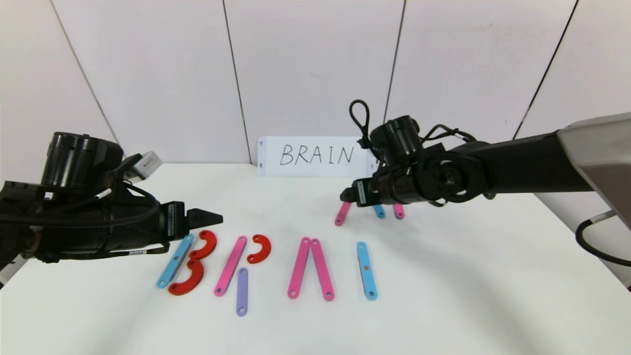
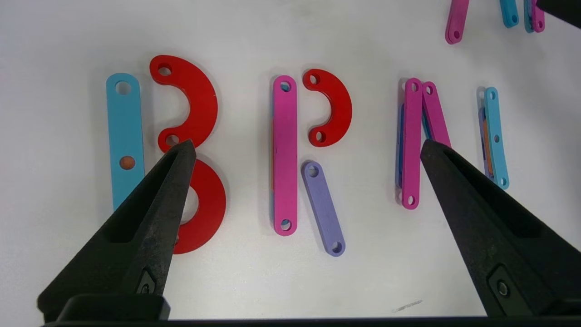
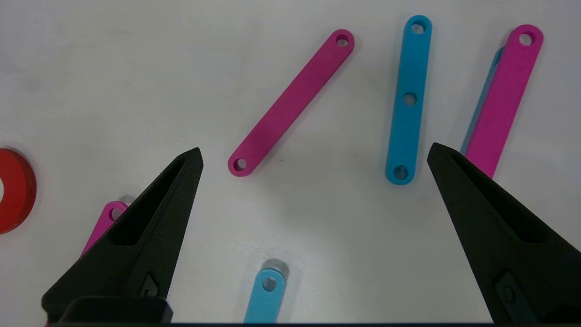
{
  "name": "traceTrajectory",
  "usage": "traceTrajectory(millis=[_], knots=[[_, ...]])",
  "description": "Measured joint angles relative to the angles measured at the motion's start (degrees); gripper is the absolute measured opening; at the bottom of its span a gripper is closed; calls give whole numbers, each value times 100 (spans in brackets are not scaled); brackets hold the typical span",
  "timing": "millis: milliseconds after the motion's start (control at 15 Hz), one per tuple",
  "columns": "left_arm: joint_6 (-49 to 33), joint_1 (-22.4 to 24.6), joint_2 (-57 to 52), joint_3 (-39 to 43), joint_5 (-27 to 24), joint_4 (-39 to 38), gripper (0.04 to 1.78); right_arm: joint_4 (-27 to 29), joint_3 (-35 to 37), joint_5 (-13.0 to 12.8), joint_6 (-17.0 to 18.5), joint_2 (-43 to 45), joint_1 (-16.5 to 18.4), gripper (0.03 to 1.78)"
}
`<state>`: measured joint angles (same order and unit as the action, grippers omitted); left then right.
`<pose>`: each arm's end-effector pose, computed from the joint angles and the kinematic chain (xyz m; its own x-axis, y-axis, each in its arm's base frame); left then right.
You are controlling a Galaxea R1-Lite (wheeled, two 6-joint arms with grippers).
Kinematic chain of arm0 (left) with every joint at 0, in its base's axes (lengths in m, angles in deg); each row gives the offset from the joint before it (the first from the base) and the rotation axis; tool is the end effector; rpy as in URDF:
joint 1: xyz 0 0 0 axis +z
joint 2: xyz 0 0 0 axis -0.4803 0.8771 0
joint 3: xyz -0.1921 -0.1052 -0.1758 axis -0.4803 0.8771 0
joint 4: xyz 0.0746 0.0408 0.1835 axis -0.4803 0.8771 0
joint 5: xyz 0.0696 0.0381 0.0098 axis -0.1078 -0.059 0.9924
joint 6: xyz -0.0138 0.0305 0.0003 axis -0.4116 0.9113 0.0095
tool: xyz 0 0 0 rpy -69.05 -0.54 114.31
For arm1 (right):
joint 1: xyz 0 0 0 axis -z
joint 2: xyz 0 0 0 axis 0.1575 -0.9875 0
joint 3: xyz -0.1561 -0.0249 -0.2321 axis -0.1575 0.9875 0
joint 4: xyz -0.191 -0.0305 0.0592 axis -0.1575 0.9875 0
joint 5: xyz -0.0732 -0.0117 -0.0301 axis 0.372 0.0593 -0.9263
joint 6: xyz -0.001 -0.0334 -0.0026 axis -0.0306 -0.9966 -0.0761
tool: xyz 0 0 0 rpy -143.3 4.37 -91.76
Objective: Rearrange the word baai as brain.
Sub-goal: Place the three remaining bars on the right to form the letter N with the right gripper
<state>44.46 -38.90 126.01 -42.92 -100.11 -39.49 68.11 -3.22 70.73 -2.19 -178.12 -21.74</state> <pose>0.2635 -0.0560 0.1513 0.7210 -0.3847 -0.5763 0.1759 0.9061 -0.3848 0.3750 0.2183 0.1213 0.7116 0.2701 -0.6487 -0.2866 0.9544 0.0830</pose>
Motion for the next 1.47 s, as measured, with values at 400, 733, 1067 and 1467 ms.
traceTrajectory(millis=[400, 733, 1067, 1467], knots=[[20, 0, -39, 21, 9, -2, 173, 56, -725, -510, 482, -691, -179, 173], [22, 0, -29, 37, 5, 2, 173, 94, -1370, -752, 584, -1314, -243, 173], [20, 0, -22, 39, 5, 2, 173, 89, -1484, -768, 592, -1632, -293, 167], [20, 0, -13, 52, -4, 2, 173, 67, -1547, -780, 592, -1766, -304, 87]])
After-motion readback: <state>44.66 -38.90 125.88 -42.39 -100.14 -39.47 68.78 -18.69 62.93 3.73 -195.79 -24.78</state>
